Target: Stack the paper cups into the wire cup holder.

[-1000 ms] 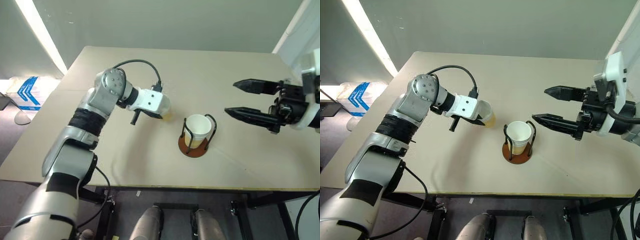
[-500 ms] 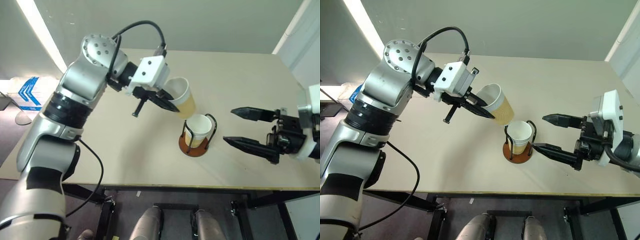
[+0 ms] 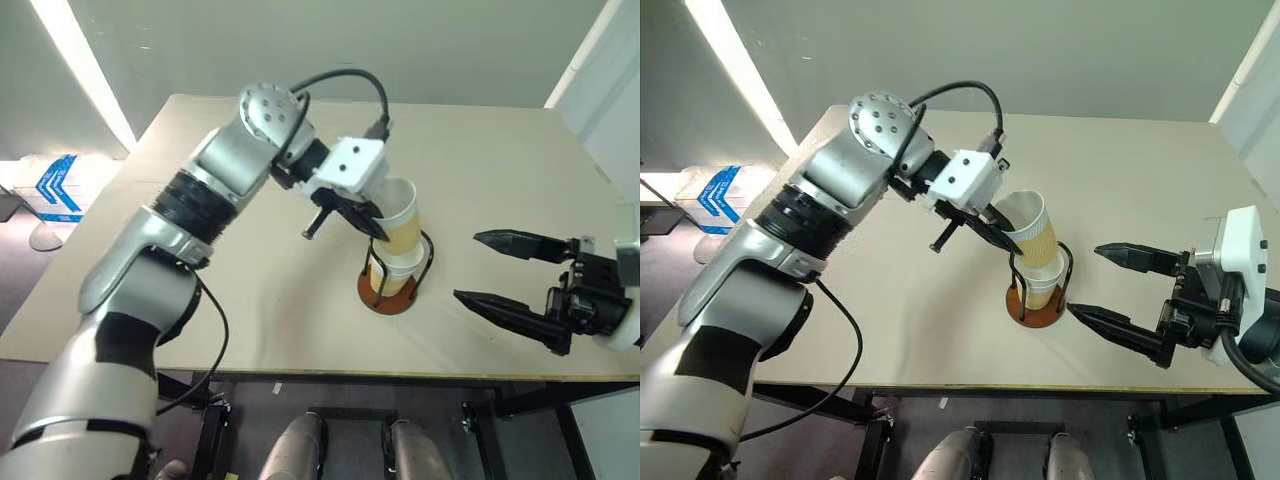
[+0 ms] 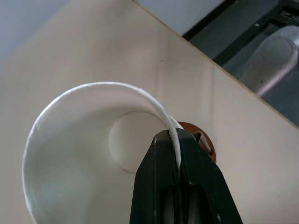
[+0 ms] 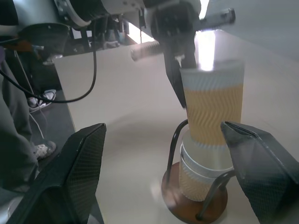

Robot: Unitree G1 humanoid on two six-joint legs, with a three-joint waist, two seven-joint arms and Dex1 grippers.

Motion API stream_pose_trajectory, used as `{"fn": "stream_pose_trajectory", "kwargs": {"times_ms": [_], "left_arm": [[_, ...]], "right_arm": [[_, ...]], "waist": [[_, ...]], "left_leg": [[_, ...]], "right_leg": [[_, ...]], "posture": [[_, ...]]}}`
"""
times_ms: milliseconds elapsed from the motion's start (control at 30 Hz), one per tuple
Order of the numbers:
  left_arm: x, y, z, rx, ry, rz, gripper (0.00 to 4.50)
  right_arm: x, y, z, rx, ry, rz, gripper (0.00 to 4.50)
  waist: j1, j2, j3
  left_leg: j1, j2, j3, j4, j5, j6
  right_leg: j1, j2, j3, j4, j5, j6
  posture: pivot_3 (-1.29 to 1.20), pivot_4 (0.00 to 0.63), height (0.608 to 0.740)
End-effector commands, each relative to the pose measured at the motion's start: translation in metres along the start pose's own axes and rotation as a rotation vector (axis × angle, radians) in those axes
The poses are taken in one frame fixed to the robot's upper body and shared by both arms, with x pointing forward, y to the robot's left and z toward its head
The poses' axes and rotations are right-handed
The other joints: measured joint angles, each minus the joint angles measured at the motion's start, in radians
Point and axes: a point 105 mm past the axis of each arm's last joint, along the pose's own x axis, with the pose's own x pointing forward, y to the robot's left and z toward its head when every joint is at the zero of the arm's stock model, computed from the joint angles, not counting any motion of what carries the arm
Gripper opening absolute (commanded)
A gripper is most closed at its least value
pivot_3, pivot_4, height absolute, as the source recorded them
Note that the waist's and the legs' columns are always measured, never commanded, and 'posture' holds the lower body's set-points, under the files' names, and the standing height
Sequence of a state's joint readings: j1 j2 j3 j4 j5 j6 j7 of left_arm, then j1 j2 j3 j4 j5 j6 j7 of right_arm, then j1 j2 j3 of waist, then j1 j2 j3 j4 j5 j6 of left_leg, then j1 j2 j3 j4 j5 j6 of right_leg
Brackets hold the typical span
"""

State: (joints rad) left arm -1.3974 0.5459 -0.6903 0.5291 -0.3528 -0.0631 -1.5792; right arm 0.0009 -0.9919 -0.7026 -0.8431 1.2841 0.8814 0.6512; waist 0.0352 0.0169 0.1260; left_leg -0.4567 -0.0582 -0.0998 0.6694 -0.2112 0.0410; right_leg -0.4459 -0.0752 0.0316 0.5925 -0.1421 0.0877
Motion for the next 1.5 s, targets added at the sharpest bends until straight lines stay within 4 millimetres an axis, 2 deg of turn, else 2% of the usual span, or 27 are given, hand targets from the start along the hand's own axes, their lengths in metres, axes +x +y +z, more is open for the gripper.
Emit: {"fn": "stream_pose_trajectory", "kwargs": {"times_ms": [33, 233, 267, 367, 567, 700, 833, 967, 1133, 1233, 1400, 1500], "left_arm": [[-0.002, 0.004, 0.011, 0.084, 0.027, -0.038, 0.04], [0.008, 0.002, 0.005, 0.113, 0.060, -0.080, 0.04], [0.009, 0.002, 0.004, 0.121, 0.065, -0.084, 0.22], [0.011, 0.003, 0.008, 0.134, 0.055, -0.088, 0.86], [0.009, 0.014, 0.025, 0.125, -0.014, -0.046, 2.98], [-0.003, 0.025, 0.041, 0.087, -0.115, 0.031, 4.31], [-0.030, 0.043, 0.050, -0.005, -0.298, 0.287, 4.41], [-0.056, 0.058, 0.020, -0.189, -0.377, 0.645, 4.41], [-0.083, 0.051, -0.038, -0.435, -0.353, 1.043, 4.41], [-0.093, 0.020, -0.085, -0.547, -0.241, 1.269, 4.41], [-0.106, -0.019, -0.126, -0.700, -0.137, 1.555, 4.41], [-0.116, -0.042, -0.143, -0.775, -0.105, 1.708, 4.41]], "right_arm": [[-0.003, 0.003, 0.009, -0.045, -0.025, -0.021, 4.16], [-0.004, 0.004, 0.008, -0.038, -0.022, -0.034, 4.16], [-0.004, 0.004, 0.008, -0.036, -0.022, -0.035, 4.16], [-0.005, 0.003, 0.007, -0.034, -0.021, -0.036, 4.16], [-0.006, 0.001, 0.005, -0.030, -0.017, -0.032, 4.16], [-0.006, -0.003, 0.005, -0.029, -0.015, -0.030, 4.16], [-0.003, -0.022, 0.003, -0.023, -0.035, -0.102, 4.16], [-0.003, -0.057, -0.006, -0.004, -0.024, -0.246, 4.16], [-0.004, -0.094, -0.027, 0.026, 0.017, -0.381, 4.16], [-0.003, -0.118, -0.047, 0.018, 0.079, -0.477, 4.16], [-0.002, -0.139, -0.063, 0.067, 0.085, -0.541, 4.16], [0.000, -0.148, -0.078, 0.108, 0.113, -0.561, 4.16]], "waist": [[0.001, 0.000, 0.000], [0.001, 0.000, 0.000], [0.002, 0.000, 0.000], [0.003, 0.000, 0.000], [0.006, 0.000, 0.000], [0.006, 0.000, 0.000], [0.005, 0.000, 0.000], [0.000, 0.002, -0.001], [-0.004, 0.002, -0.001], [-0.005, 0.002, -0.001], [-0.002, 0.002, -0.001], [0.002, 0.002, -0.001]], "left_leg": [[0.000, 0.000, 0.000, 0.000, 0.000, 0.000], [0.000, 0.000, 0.001, 0.002, -0.002, -0.005], [-0.001, 0.000, 0.001, 0.003, -0.002, -0.006], [-0.002, 0.000, 0.002, 0.006, -0.004, -0.006], [-0.004, 0.000, 0.002, 0.011, -0.008, -0.005], [-0.004, 0.000, 0.003, 0.012, -0.008, -0.005], [-0.003, 0.000, 0.003, 0.012, -0.008, -0.004], [0.002, 0.000, 0.004, 0.012, -0.007, -0.005], [0.004, 0.001, 0.004, 0.012, -0.003, -0.005], [0.005, 0.000, 0.005, 0.012, -0.002, -0.006], [0.005, 0.001, 0.005, 0.012, 0.000, -0.006], [0.005, 0.000, 0.005, 0.012, 0.001, -0.006]], "right_leg": [[0.000, 0.000, 0.000, 0.000, -0.001, 0.001], [0.000, 0.000, 0.000, 0.000, -0.004, 0.003], [0.000, 0.000, 0.000, 0.000, -0.004, 0.004], [0.000, 0.000, 0.000, 0.000, -0.005, 0.005], [0.001, 0.000, 0.000, 0.000, -0.005, 0.005], [0.001, 0.000, 0.000, 0.000, -0.005, 0.005], [0.001, 0.000, 0.000, 0.000, -0.005, 0.005], [0.005, 0.000, 0.001, 0.001, -0.005, 0.006], [0.006, 0.000, 0.001, 0.003, -0.003, 0.007], [0.006, 0.000, 0.001, 0.002, -0.001, 0.006], [0.007, 0.001, 0.001, 0.002, 0.000, 0.004], [0.007, 0.001, 0.000, 0.002, 0.001, 0.001]], "posture": [[0.00, 0.150, 0.740], [0.00, 0.150, 0.740], [0.00, 0.150, 0.740], [0.00, 0.150, 0.740], [0.00, 0.150, 0.740], [0.00, 0.150, 0.740], [0.00, 0.150, 0.740], [0.00, 0.150, 0.740], [0.00, 0.150, 0.740], [0.00, 0.150, 0.740], [0.00, 0.150, 0.740], [0.00, 0.150, 0.740]]}}
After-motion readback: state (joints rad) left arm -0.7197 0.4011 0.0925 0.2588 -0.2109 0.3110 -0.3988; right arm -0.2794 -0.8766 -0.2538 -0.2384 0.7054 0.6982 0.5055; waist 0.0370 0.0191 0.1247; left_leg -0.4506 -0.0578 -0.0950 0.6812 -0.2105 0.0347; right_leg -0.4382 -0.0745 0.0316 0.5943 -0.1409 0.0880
